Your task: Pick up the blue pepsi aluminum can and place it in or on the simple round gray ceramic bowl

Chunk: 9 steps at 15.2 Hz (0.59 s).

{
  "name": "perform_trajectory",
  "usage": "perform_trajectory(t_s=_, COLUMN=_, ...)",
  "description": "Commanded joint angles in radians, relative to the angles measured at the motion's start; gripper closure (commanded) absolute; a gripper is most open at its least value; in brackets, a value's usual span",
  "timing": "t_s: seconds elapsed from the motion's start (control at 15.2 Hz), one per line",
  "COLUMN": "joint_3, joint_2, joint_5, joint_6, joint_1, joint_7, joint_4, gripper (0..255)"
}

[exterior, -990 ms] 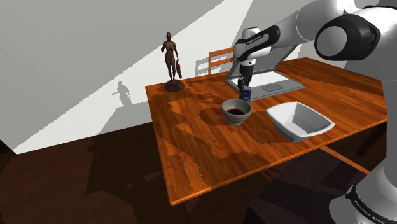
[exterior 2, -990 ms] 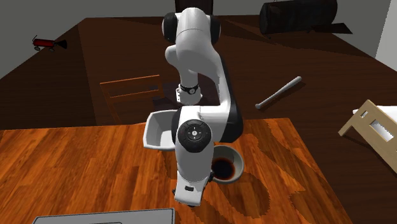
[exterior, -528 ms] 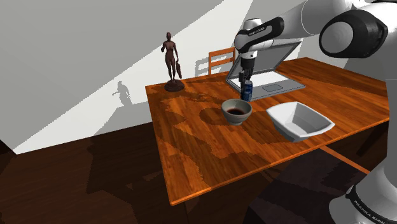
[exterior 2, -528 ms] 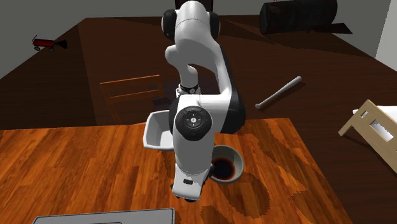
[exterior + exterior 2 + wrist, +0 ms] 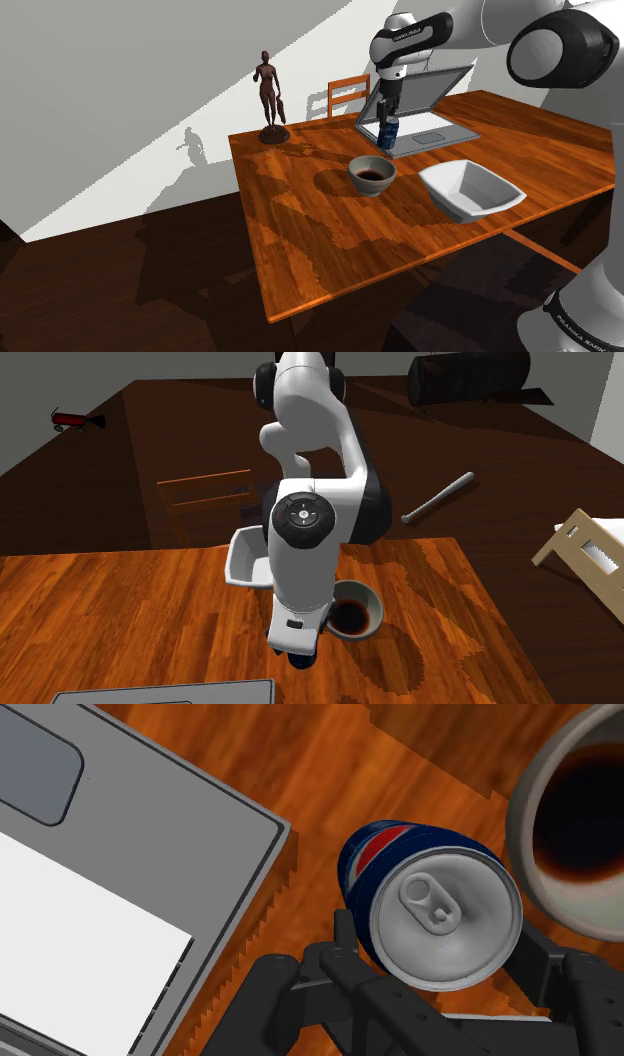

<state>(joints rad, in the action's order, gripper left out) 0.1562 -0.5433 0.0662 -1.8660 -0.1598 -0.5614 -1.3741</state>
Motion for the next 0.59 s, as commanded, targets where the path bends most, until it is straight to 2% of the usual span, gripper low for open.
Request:
perform_trajectory(t_s=0.0, joint_3=0.000, joint_2=0.004, joint_5=-0.001, joint_6=0.026, joint_1=0.000, joint_7=0.001, joint_4=0.023, gripper=255)
perform_trajectory(t_s=0.53, joint_3=0.002, joint_2=0.013, joint_5=-0.003, joint_6=0.128, joint_1=-0.003, joint_7=0.003, joint_4=0.116, gripper=255)
